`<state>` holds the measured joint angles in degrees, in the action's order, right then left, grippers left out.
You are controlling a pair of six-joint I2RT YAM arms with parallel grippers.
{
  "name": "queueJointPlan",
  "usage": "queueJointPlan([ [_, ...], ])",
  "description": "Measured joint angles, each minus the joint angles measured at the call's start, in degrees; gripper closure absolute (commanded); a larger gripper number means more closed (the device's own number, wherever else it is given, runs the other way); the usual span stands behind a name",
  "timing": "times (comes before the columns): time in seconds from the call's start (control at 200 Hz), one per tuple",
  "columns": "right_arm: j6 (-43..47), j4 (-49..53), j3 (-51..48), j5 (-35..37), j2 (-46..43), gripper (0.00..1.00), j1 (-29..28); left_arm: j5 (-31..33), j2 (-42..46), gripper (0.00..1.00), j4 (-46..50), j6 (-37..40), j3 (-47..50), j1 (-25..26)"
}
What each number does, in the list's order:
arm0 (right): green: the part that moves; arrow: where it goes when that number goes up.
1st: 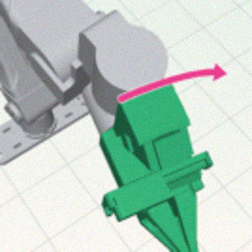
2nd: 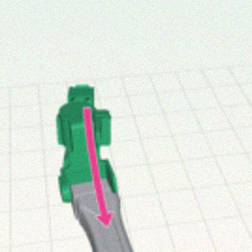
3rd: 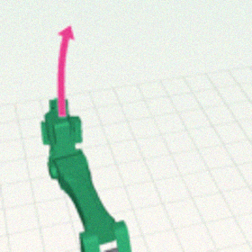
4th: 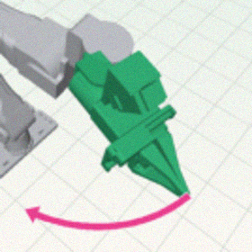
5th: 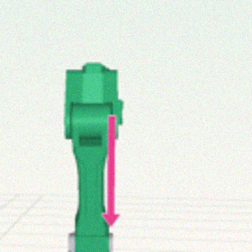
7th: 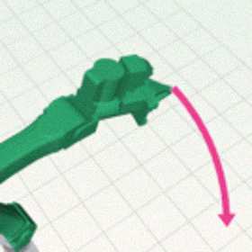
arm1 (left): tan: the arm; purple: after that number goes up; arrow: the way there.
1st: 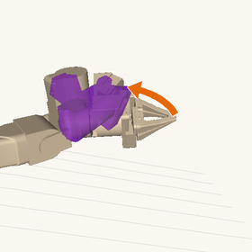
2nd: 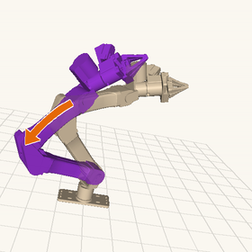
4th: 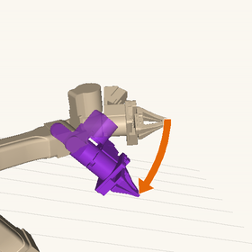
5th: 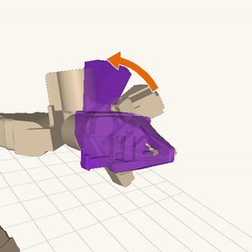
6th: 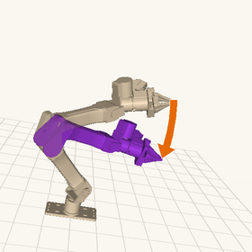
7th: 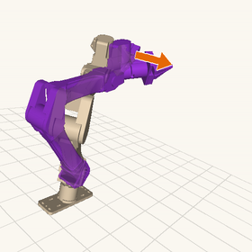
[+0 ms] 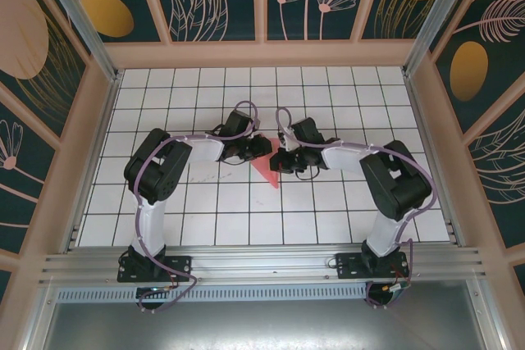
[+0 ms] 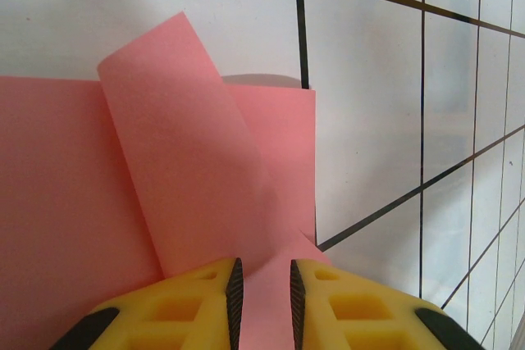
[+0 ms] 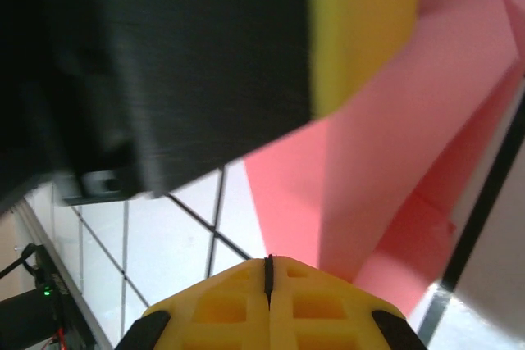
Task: Fold a paper plane with a square sheet of paper (fold left side to right side)
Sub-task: Fourth fold the wing at the center of the table.
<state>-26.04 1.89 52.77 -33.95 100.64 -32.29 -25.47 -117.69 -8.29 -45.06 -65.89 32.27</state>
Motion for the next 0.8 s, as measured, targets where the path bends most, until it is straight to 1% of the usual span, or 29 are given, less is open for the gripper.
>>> queueJointPlan([
  [0.23,-1.3,-1.0,0.0,-0.6,0.2,1.00,-1.3,0.0,0.0,0.73,0.0,0.0,0.0,0.0],
  [0.801,0.1,1.4,0.0,1.0,3.4,1.00,-1.3,0.0,0.0,0.73,0.0,0.0,0.0,0.0],
])
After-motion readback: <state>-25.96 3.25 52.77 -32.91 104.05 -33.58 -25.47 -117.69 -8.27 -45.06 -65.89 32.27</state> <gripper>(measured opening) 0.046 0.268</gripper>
